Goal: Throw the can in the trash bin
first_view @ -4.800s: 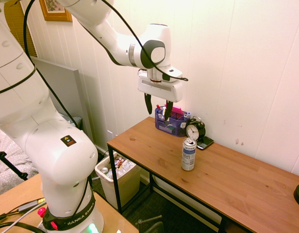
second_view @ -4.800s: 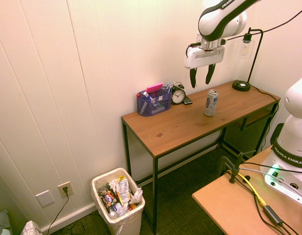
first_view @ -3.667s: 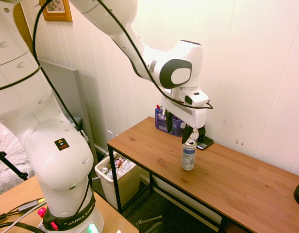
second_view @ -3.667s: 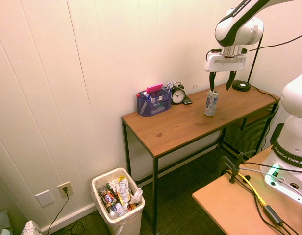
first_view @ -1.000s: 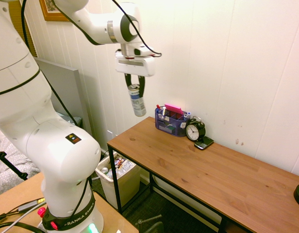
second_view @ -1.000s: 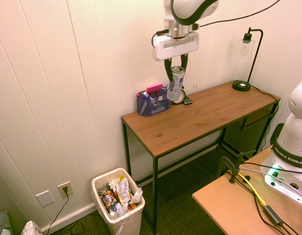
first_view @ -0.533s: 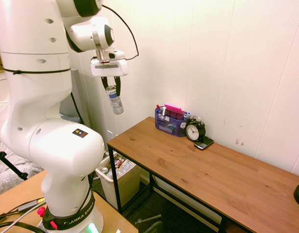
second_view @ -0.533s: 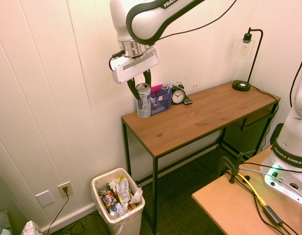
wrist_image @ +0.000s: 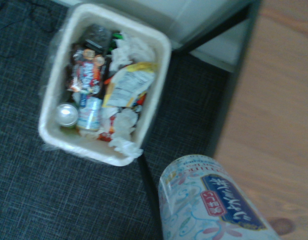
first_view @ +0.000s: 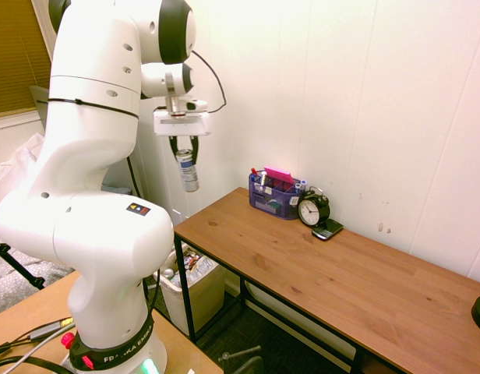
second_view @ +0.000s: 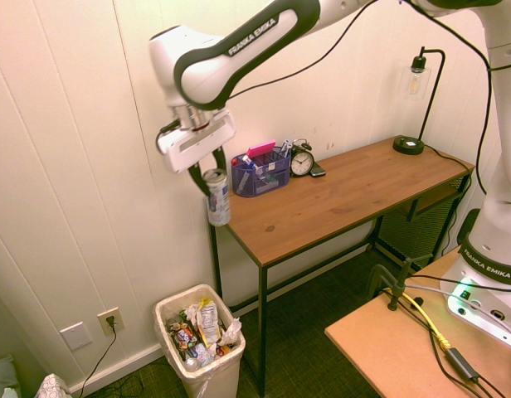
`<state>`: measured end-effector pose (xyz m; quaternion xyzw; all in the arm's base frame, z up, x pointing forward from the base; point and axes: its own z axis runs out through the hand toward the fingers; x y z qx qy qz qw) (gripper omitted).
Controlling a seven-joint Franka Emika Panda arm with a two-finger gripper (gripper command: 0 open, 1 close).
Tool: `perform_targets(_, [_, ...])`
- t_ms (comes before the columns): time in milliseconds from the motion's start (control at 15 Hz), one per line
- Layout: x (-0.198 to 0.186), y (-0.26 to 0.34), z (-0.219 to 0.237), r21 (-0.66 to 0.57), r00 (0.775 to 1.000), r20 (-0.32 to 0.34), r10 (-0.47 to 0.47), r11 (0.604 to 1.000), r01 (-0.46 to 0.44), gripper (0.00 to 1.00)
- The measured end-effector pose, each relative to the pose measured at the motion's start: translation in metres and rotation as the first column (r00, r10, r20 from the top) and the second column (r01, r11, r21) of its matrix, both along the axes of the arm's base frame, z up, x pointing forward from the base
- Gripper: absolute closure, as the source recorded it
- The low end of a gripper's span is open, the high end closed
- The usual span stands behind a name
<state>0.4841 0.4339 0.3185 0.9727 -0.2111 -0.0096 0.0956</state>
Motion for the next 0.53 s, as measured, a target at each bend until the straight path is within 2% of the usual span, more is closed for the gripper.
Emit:
perform_targets(67, [-0.008, 0.017, -0.006, -0.008, 1.0, -0.005, 0.012, 1.0, -0.012, 0.0])
perform_targets(333, [0.011, 0.014, -0.011, -0.02, 1.0, -0.017, 0.0, 1.0, 0.0, 0.0])
perform_targets(533, [0.008, 0.019, -0.01, -0.01, 1.0, -0.026, 0.013, 1.0, -0.014, 0.0])
